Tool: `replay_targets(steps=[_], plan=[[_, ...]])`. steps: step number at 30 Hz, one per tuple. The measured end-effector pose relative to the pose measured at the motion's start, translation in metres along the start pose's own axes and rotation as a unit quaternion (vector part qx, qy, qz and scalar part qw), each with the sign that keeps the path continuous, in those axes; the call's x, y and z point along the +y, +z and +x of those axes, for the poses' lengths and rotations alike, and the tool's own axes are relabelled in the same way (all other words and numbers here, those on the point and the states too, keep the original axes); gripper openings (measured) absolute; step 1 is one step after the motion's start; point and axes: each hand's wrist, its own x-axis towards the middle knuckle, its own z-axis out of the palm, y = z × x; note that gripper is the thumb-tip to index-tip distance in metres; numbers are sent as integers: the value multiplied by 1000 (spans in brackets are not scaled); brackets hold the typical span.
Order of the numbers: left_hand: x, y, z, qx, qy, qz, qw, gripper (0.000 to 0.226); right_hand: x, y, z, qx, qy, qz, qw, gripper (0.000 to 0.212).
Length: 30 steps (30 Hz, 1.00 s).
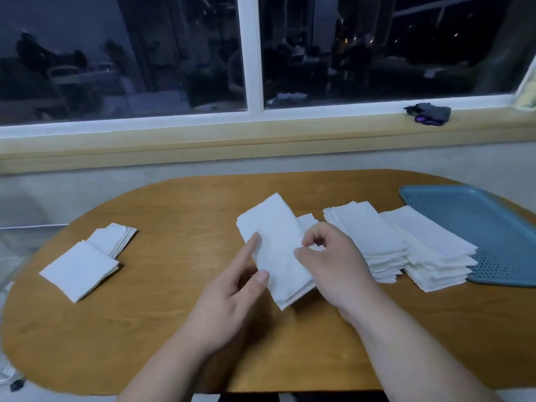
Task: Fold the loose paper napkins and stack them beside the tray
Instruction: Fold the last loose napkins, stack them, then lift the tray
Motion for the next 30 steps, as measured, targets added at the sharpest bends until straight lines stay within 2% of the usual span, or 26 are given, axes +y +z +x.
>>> replay_targets(steps=[4,9,12,16,20,22,27,30], plan=[[15,21,39,71,-30,-75,994,42,1,-12,11,40,23,3,999,10],[13,37,74,101,-102,-135,980,34,13,-19,29,52,25,-101,993,12],[6,44,89,109,-108,-106,983,34,19,-18,35,45,16,-162,986,16],[0,52,107,93,-117,-11,989,37,23,-15,39,35,14,-263,964,22],[-9,57,110,35,-112,114,987,42,22,-12,40,6,31,-403,914,25],[-11,57,108,30,-107,139,984,42,20,-10,37,-2,30,-449,893,22],[-9,52,103,46,-77,113,990,37,9,-8,21,33,-10,-471,881,19],[-8,40,93,51,-54,113,991,35,1,-7,9,12,-51,-428,902,27]])
